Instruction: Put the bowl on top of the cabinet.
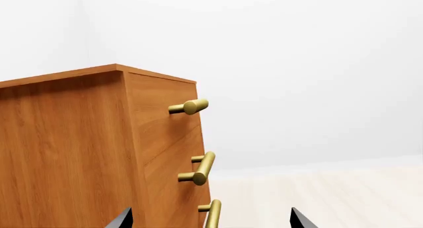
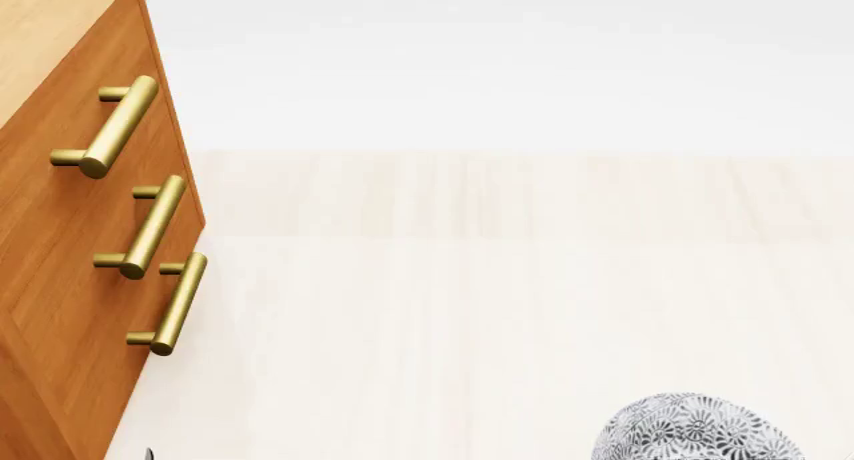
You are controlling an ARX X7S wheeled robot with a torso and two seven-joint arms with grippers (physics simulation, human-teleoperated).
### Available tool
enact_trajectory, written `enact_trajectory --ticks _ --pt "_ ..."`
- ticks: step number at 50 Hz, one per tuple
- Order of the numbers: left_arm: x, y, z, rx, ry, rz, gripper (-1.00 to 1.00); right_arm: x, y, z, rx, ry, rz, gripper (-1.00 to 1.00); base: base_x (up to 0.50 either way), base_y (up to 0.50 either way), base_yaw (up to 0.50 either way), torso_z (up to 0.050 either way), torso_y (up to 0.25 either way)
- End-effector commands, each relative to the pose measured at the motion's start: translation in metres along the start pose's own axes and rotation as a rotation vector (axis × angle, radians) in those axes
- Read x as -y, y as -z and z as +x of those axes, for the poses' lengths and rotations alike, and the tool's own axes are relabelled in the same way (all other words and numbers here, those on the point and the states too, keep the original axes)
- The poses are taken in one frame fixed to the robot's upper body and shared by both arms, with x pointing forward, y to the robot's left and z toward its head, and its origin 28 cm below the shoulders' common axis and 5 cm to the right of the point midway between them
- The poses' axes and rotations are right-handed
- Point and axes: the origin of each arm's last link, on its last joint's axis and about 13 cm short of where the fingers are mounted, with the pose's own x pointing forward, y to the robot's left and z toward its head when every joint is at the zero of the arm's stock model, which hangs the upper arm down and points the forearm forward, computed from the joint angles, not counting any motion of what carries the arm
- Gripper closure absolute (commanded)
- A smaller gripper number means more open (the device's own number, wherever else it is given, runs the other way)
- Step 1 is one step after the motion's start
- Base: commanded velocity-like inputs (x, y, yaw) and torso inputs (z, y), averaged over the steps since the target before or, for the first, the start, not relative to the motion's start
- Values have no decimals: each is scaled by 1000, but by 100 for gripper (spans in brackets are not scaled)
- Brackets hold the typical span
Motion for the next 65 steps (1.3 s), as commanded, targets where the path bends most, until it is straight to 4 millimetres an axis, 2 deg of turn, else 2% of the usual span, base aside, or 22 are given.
enact_trajectory --ticks 1,20,28,39,49,65 --pt "0 1 1 -3 2 0 -100 1 0 1 -3 15 5 100 0 0 0 0 0" --pt "0 0 0 -1 1 2 -100 2 -1 -2 2 7 19 100 0 0 0 0 0" --pt "0 1 1 -3 1 3 -100 3 -3 -15 65 -105 49 100 0 0 0 0 0" --pt "1 1 1 -4 4 3 -100 1 -2 -18 102 -168 15 100 0 0 0 0 0" --pt "2 6 5 -22 19 0 -100 -12 2 -14 141 -200 -164 100 0 0 0 0 2" --pt "-1 2 3 -14 12 -8 -100 -33 -20 -31 290 -192 -262 100 0 0 0 0 0"
